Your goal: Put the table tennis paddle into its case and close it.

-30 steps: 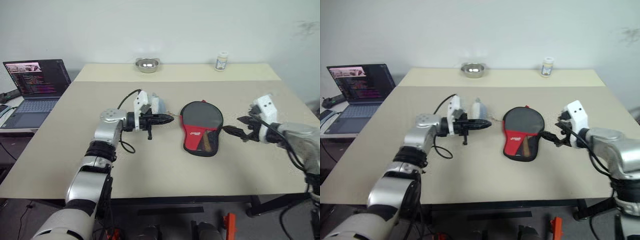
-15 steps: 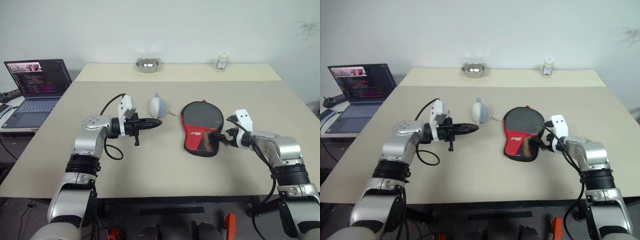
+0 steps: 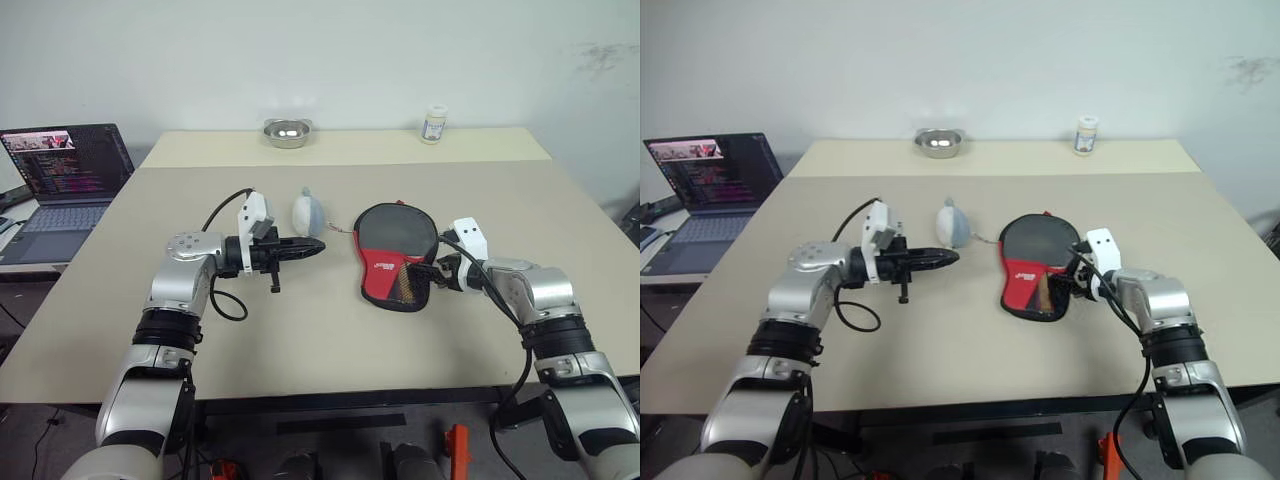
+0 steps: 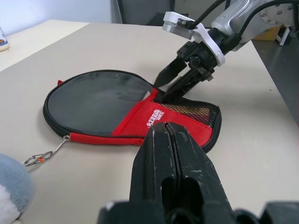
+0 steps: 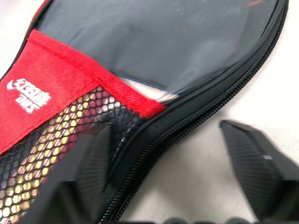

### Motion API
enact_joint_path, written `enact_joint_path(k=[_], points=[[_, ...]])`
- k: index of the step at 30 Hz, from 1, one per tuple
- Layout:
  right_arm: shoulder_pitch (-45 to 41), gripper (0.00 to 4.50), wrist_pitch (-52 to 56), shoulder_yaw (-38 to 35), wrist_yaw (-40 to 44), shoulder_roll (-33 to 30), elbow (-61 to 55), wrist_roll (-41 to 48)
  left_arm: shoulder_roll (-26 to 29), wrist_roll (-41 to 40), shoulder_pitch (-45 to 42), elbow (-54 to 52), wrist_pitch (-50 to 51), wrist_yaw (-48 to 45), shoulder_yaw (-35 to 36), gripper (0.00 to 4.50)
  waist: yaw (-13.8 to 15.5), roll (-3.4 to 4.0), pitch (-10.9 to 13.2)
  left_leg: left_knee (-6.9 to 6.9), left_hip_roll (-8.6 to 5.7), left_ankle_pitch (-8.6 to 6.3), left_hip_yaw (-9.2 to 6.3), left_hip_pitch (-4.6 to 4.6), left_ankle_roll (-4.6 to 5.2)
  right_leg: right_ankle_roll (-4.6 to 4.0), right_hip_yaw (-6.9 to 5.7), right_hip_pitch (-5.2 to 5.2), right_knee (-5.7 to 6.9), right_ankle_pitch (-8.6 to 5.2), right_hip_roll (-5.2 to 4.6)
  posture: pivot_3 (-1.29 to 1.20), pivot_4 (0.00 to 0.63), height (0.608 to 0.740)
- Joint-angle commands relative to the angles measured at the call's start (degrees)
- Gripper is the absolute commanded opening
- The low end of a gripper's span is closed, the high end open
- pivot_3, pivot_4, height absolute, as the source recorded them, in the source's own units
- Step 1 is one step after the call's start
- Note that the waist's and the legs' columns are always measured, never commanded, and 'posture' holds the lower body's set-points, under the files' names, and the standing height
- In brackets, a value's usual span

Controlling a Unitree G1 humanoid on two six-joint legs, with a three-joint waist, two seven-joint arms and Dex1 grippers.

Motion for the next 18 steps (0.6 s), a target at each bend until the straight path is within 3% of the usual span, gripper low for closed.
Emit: enact_joint_path(k=[1, 9, 18], points=[[0.2, 2.54, 1.4, 1.0, 1.1, 0.8, 1.3, -0.6, 1.2, -0.5, -0.6, -3.1, 0.3, -0.1, 0.1, 0.00, 0.0, 0.00, 0.0, 0.00, 0.00, 0.00, 0.00, 0.02, 0.00, 0.00, 0.01, 0.00, 0.03, 0.00, 0.00, 0.00, 0.150, 0.740], [-0.8, 0.09, 2.4, -0.1, 2.0, 2.6, 1.4, 0.0, 4.5, -0.8, 2.5, -5.6, 2.3, -1.3, -0.3, 0.00, -0.1, 0.01, 0.0, 0.03, -0.01, -0.01, 0.03, 0.09, 0.01, 0.00, 0.07, 0.01, 0.13, 0.00, 0.00, 0.00, 0.150, 0.740], [-4.4, 0.02, 2.4, 0.9, 6.1, 7.3, -1.8, 2.0, 12.9, -3.9, 7.5, -13.3, 7.9, -8.2, 0.2, 0.00, -1.2, 0.03, 0.0, -0.05, 0.05, -0.02, 0.11, 0.07, 0.03, -0.02, 0.16, -0.13, 0.18, -0.01, 0.05, 0.00, 0.150, 0.740]])
